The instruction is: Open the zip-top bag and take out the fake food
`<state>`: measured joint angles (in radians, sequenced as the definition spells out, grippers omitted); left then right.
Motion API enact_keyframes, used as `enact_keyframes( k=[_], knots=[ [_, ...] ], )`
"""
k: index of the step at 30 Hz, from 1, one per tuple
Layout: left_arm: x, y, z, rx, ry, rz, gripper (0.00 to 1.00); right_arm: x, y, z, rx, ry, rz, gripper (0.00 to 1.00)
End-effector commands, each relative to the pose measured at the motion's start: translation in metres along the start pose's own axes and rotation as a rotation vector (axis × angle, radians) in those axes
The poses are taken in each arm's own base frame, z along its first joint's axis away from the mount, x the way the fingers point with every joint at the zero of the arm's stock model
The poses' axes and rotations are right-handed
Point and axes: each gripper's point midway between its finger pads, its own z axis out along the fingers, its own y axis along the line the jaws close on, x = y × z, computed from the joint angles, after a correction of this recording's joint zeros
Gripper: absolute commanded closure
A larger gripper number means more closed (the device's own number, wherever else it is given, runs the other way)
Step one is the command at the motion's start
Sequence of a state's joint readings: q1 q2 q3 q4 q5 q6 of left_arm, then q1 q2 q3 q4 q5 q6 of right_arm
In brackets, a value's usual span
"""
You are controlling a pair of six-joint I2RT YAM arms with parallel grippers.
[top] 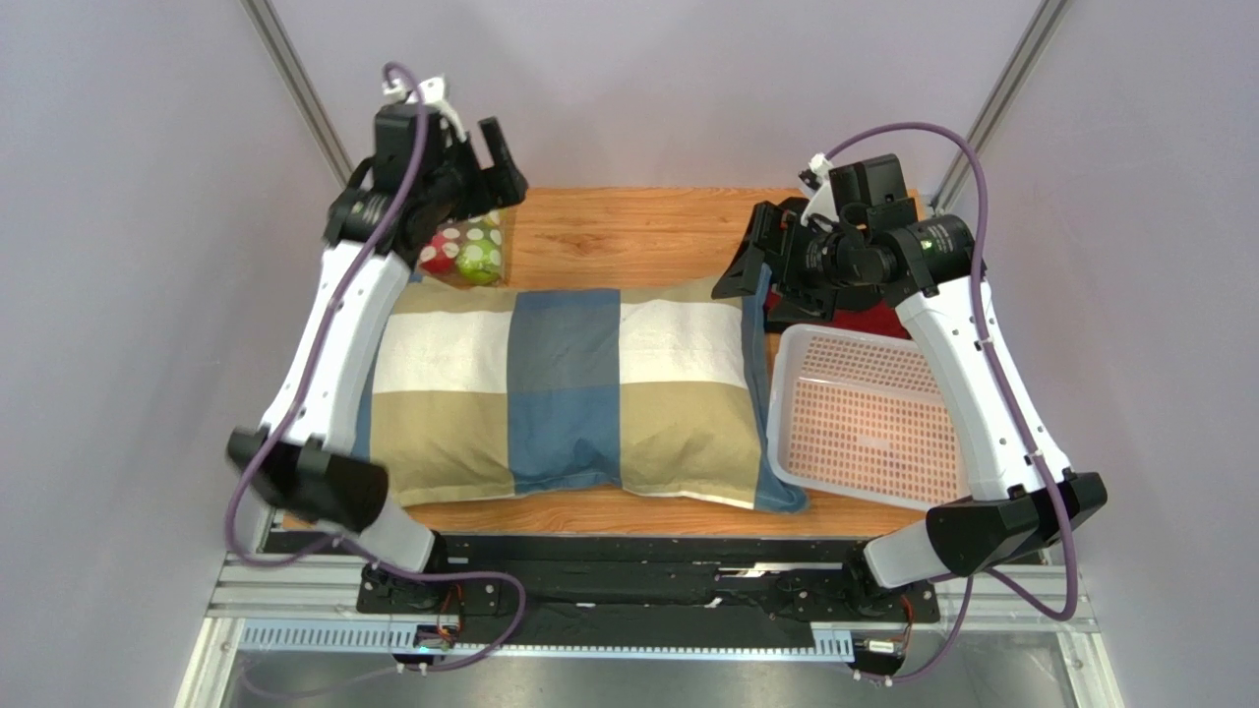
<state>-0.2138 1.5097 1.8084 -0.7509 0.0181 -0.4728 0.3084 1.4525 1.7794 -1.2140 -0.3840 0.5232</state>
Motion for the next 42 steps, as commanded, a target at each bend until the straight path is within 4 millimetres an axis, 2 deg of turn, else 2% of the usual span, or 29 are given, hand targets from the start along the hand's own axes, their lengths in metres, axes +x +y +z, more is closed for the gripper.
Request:
enact_keyframes(
  k=[1, 2, 3, 4, 5, 7, 8, 10, 11, 13, 14, 16, 21, 24, 28, 30, 33, 34, 36, 37, 38, 39, 40, 41, 42],
  knots=[
    [-0.045, 0.046, 0.058, -0.234, -0.102, 0.17, 0.05, -0.006, 0.02, -0.009, -0.08, -0.032, -0.08, 0.0],
    [-0.041, 0.055, 0.086, -0.244, -0.078, 0.173, 0.05, -0.008, 0.021, -0.009, -0.079, -0.041, -0.091, 0.0],
    [-0.042, 0.062, 0.099, -0.256, -0.078, 0.18, 0.05, -0.013, 0.017, -0.005, -0.057, -0.053, -0.092, 0.0],
    [-0.041, 0.067, 0.111, -0.271, -0.08, 0.198, 0.05, -0.021, 0.019, -0.004, -0.061, -0.079, -0.101, 0.0],
    [-0.042, 0.075, 0.131, -0.306, -0.088, 0.222, 0.05, -0.025, 0.02, -0.002, -0.061, -0.092, -0.099, 0.0],
    [-0.042, 0.083, 0.15, -0.337, -0.091, 0.242, 0.07, -0.035, 0.023, 0.008, -0.07, -0.113, -0.086, 0.0],
    [-0.042, 0.087, 0.167, -0.346, -0.088, 0.278, 0.08, -0.04, 0.026, 0.007, -0.077, -0.124, -0.093, 0.0],
    [-0.038, 0.096, 0.185, -0.376, -0.076, 0.31, 0.09, -0.046, 0.024, 0.018, -0.068, -0.113, -0.099, 0.0],
    [-0.032, 0.111, 0.196, -0.447, -0.064, 0.312, 0.09, -0.05, 0.026, 0.017, -0.07, -0.118, -0.109, 0.0],
    [-0.022, 0.127, 0.204, -0.523, -0.036, 0.315, 0.08, -0.052, 0.021, 0.027, -0.049, -0.1, -0.112, 0.0],
    [-0.009, 0.142, 0.213, -0.578, -0.013, 0.312, 0.07, -0.054, 0.017, 0.036, -0.038, -0.088, -0.115, 0.0],
    [0.01, 0.152, 0.227, -0.589, 0.032, 0.319, 0.07, -0.061, 0.016, 0.047, -0.04, -0.099, -0.127, 0.0],
    [0.044, 0.17, 0.234, -0.6, 0.114, 0.23, 0.08, -0.078, 0.021, 0.077, -0.061, -0.111, -0.143, 0.0],
    [0.061, 0.172, 0.243, -0.57, 0.156, 0.165, 0.12, -0.087, 0.033, 0.088, -0.11, -0.135, -0.178, 0.0],
    [0.089, 0.173, 0.264, -0.522, 0.211, 0.116, 0.23, -0.093, 0.046, 0.114, -0.152, -0.216, -0.268, 0.0],
    [0.095, 0.172, 0.265, -0.514, 0.233, 0.114, 0.3, -0.096, 0.049, 0.123, -0.159, -0.227, -0.267, 0.0],
    [0.1, 0.173, 0.268, -0.508, 0.249, 0.113, 0.3, -0.103, 0.056, 0.145, -0.178, -0.229, -0.28, 0.0],
    [0.1, 0.175, 0.269, -0.511, 0.249, 0.108, 0.3, -0.104, 0.054, 0.159, -0.168, -0.218, -0.295, 0.0],
    [0.101, 0.172, 0.271, -0.48, 0.257, 0.104, 0.33, -0.116, 0.062, 0.165, -0.171, -0.245, -0.319, 0.0],
    [0.106, 0.176, 0.272, -0.48, 0.277, 0.099, 0.35, -0.115, 0.057, 0.183, -0.162, -0.22, -0.309, 0.0],
    [0.102, 0.175, 0.272, -0.475, 0.27, 0.091, 0.37, -0.124, 0.067, 0.18, -0.179, -0.243, -0.319, 0.0],
    [0.106, 0.177, 0.274, -0.468, 0.282, 0.083, 0.45, -0.125, 0.068, 0.185, -0.177, -0.24, -0.315, 0.0],
    [0.107, 0.177, 0.276, -0.444, 0.291, 0.061, 0.51, -0.125, 0.063, 0.2, -0.167, -0.222, -0.302, 0.0],
    [0.107, 0.179, 0.276, -0.437, 0.294, 0.045, 0.55, -0.132, 0.071, 0.198, -0.181, -0.242, -0.308, 0.0],
    [0.11, 0.18, 0.277, -0.431, 0.303, 0.033, 0.6, -0.131, 0.074, 0.205, -0.185, -0.24, -0.311, 0.0]
  ],
)
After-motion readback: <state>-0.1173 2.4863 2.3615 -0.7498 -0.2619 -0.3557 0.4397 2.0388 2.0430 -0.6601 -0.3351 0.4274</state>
